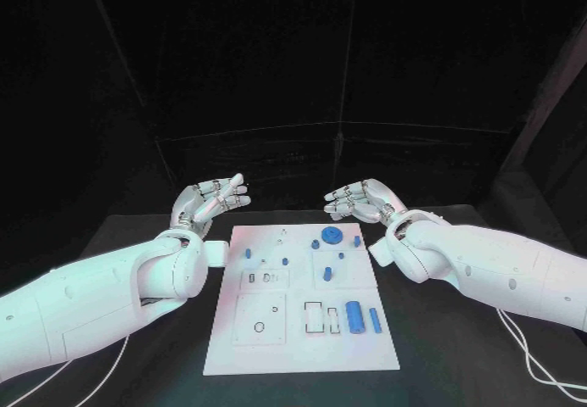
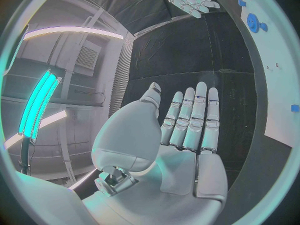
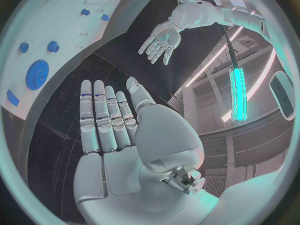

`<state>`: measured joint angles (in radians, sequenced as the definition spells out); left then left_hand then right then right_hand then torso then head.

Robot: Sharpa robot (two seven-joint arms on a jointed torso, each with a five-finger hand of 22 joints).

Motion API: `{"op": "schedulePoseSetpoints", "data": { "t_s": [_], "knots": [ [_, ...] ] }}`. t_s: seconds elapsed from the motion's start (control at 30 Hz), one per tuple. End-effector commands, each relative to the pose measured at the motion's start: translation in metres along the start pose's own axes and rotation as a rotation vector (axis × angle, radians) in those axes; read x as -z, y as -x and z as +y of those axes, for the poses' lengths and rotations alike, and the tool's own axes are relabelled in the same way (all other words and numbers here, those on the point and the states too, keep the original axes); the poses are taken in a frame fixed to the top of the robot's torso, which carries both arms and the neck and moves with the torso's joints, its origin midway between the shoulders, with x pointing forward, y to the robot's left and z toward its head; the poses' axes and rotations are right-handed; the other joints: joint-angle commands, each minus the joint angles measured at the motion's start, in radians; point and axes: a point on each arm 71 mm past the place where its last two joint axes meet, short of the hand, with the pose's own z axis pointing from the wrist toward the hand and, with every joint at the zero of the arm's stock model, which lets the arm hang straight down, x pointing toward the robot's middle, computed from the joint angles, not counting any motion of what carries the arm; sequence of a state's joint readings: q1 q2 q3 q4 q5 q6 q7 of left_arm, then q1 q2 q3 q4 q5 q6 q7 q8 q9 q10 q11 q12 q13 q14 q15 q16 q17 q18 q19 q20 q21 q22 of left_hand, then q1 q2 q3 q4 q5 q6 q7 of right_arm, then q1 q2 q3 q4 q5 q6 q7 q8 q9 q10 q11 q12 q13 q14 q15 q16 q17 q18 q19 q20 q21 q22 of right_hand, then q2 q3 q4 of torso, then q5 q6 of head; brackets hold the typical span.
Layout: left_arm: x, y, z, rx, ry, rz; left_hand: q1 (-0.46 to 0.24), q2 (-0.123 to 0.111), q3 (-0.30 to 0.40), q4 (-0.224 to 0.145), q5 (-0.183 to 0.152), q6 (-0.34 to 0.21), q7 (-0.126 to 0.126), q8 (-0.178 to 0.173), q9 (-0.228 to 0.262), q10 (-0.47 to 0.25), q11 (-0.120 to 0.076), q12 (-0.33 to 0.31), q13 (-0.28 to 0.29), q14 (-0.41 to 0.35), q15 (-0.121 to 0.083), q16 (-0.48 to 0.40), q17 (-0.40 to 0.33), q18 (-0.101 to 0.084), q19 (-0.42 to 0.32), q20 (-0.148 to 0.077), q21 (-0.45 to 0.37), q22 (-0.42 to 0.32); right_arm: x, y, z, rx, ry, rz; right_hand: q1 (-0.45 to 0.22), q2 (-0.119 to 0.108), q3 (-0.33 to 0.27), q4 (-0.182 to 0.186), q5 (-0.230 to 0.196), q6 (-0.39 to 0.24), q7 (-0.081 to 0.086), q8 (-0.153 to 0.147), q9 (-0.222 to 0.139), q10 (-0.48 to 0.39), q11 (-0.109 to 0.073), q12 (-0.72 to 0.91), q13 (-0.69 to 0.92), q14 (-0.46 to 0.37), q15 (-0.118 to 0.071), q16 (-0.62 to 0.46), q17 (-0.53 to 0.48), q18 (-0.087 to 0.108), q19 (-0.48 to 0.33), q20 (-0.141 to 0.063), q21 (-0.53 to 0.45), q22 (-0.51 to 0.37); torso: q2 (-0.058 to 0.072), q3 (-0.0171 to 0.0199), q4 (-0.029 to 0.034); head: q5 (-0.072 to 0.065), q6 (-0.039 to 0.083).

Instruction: Assemble the parts on the task board

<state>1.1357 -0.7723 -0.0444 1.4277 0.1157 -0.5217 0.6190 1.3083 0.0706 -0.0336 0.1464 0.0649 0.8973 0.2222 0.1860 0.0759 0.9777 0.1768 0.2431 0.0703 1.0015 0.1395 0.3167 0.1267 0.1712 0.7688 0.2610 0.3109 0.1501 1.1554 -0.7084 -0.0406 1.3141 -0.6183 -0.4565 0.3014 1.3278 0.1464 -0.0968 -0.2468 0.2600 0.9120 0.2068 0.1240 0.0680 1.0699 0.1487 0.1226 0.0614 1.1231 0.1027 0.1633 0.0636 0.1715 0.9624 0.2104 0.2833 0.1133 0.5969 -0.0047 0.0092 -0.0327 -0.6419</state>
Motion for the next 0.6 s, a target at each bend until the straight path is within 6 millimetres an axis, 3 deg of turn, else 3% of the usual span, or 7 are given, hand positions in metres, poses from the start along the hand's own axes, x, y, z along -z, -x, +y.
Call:
{"op": "schedulePoseSetpoints", "data": {
  "t_s": [0.03, 0.2, 0.33, 0.43, 0.6],
  "knots": [
    [0.004, -0.007, -0.004, 0.022, -0.006, 0.094, 0.017, 0.000, 0.006, -0.017, 0.003, 0.028, -0.002, -0.007, -0.006, 0.041, -0.011, -0.001, 0.002, 0.044, -0.012, -0.002, 0.010, 0.015, 0.037, -0.013, 0.005, -0.001, -0.003, 0.000, 0.006, 0.166, 0.023, 0.057, 0.000, 0.004, 0.019, -0.045, 0.006, 0.110, -0.030, 0.001, -0.001, 0.144, -0.040, -0.009, 0.003, 0.145, -0.047, 0.001, 0.001, 0.013, 0.129, -0.052, 0.068, 0.019, 0.025, -0.0027, 0.0016, -0.001, 0.007],
    [0.013, -0.008, -0.009, 0.016, -0.003, 0.143, 0.035, -0.001, 0.015, -0.044, 0.002, 0.066, -0.013, -0.025, -0.010, 0.092, -0.025, -0.024, 0.002, 0.102, -0.029, -0.021, 0.031, 0.014, 0.086, -0.029, 0.003, -0.007, -0.009, 0.001, 0.016, 0.319, 0.039, 0.124, 0.008, -0.016, 0.029, -0.045, 0.006, 0.134, -0.039, -0.014, -0.002, 0.184, -0.054, -0.030, 0.004, 0.213, -0.067, -0.001, 0.003, 0.011, 0.192, -0.079, 0.132, 0.048, 0.047, -0.0059, 0.0044, -0.006, 0.013],
    [0.020, -0.010, -0.013, 0.011, -0.001, 0.181, 0.052, -0.005, 0.025, -0.066, 0.003, 0.084, -0.020, -0.041, -0.011, 0.115, -0.032, -0.047, 0.000, 0.138, -0.039, -0.032, 0.051, 0.014, 0.124, -0.040, 0.009, -0.008, -0.015, 0.001, 0.024, 0.467, 0.045, 0.166, 0.015, -0.039, 0.030, -0.044, -0.001, 0.147, -0.049, -0.025, -0.002, 0.203, -0.073, -0.039, 0.007, 0.386, -0.103, 0.098, 0.046, 0.013, 0.265, -0.120, 0.211, 0.088, 0.064, -0.0100, 0.0103, -0.019, 0.018],
    [0.024, -0.013, -0.016, 0.015, 0.003, 0.200, 0.056, -0.008, 0.029, -0.075, 0.003, 0.089, -0.021, -0.048, -0.011, 0.122, -0.035, -0.057, -0.001, 0.148, -0.042, -0.038, 0.058, 0.014, 0.135, -0.043, 0.010, -0.009, -0.018, 0.000, 0.028, 0.555, 0.045, 0.183, 0.013, -0.050, 0.034, -0.042, -0.003, 0.151, -0.053, -0.044, -0.002, 0.196, -0.070, -0.052, 0.006, 0.386, -0.111, 0.253, 0.134, 0.007, 0.283, -0.137, 0.281, 0.128, 0.078, -0.0120, 0.0137, -0.019, 0.023],
    [0.032, -0.022, -0.020, 0.032, 0.004, 0.233, 0.047, -0.013, 0.028, -0.077, 0.002, 0.087, -0.013, -0.063, -0.012, 0.120, -0.029, -0.075, -0.002, 0.155, -0.041, -0.049, 0.068, 0.013, 0.148, -0.045, 0.010, -0.010, -0.024, -0.004, 0.035, 0.755, 0.032, 0.226, 0.016, -0.068, 0.054, -0.044, 0.011, 0.151, -0.051, -0.058, -0.002, 0.160, -0.073, -0.051, 0.005, 0.386, -0.114, 0.415, 0.236, 0.007, 0.285, -0.140, 0.385, 0.193, 0.095, -0.0146, 0.0211, -0.025, 0.025]
  ]
}}
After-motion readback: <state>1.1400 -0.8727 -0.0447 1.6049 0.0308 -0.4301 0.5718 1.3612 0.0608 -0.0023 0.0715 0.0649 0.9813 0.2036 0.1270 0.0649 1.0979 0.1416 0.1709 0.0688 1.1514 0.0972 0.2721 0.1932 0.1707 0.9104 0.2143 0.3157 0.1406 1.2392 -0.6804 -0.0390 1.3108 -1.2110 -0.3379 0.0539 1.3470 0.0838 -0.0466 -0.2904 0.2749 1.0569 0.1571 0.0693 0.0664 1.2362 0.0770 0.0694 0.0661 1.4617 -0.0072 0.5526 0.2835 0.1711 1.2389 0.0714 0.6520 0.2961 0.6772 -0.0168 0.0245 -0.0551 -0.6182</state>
